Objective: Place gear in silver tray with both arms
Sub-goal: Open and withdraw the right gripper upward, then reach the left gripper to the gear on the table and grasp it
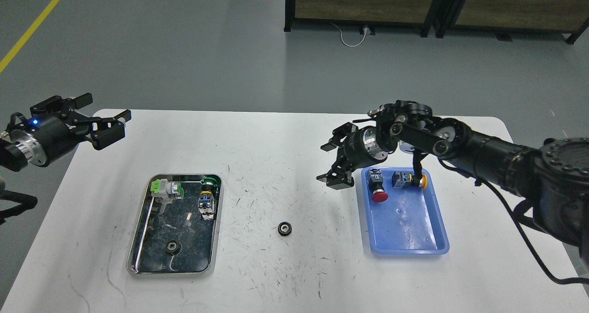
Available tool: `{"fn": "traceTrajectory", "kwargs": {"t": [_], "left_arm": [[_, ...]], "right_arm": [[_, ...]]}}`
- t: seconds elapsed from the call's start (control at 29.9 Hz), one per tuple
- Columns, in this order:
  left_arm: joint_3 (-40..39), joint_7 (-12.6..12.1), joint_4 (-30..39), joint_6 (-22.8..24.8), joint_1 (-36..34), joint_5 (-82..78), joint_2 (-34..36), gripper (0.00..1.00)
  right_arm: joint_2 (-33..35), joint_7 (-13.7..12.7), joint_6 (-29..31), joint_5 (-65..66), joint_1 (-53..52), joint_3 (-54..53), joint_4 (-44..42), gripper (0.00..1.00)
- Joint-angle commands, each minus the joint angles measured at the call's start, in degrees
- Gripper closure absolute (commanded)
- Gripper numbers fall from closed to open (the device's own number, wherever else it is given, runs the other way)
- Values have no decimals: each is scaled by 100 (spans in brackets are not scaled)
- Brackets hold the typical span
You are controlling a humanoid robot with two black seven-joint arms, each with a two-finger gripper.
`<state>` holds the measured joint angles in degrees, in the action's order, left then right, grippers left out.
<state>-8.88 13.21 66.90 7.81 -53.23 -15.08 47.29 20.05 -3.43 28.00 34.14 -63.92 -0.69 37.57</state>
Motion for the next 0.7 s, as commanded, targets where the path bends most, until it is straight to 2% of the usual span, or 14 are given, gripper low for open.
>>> {"fn": "traceTrajectory", "kwargs": {"t": [0.0,0.17,0.37,0.5,0.67], "left_arm": [[-8,33,77,-34,58,-276,-324,5],[-9,138,77,-122,251,-610,-817,5],[0,331,103,-166,558,-1093,-1300,5],[27,323,174,-376,927,-1559,-1941,5],[123,332,-177,-605,1612,-2069,-2995,5]], "right_arm": [[928,9,0,-354,20,-904,-12,17],[1799,27,0,-715,90,-1995,-48,17],[2467,27,0,-1348,240,-2795,-48,17],[2697,18,0,-1384,231,-2972,-57,17],[2785,-17,0,-1384,231,-2955,-57,17]]}}
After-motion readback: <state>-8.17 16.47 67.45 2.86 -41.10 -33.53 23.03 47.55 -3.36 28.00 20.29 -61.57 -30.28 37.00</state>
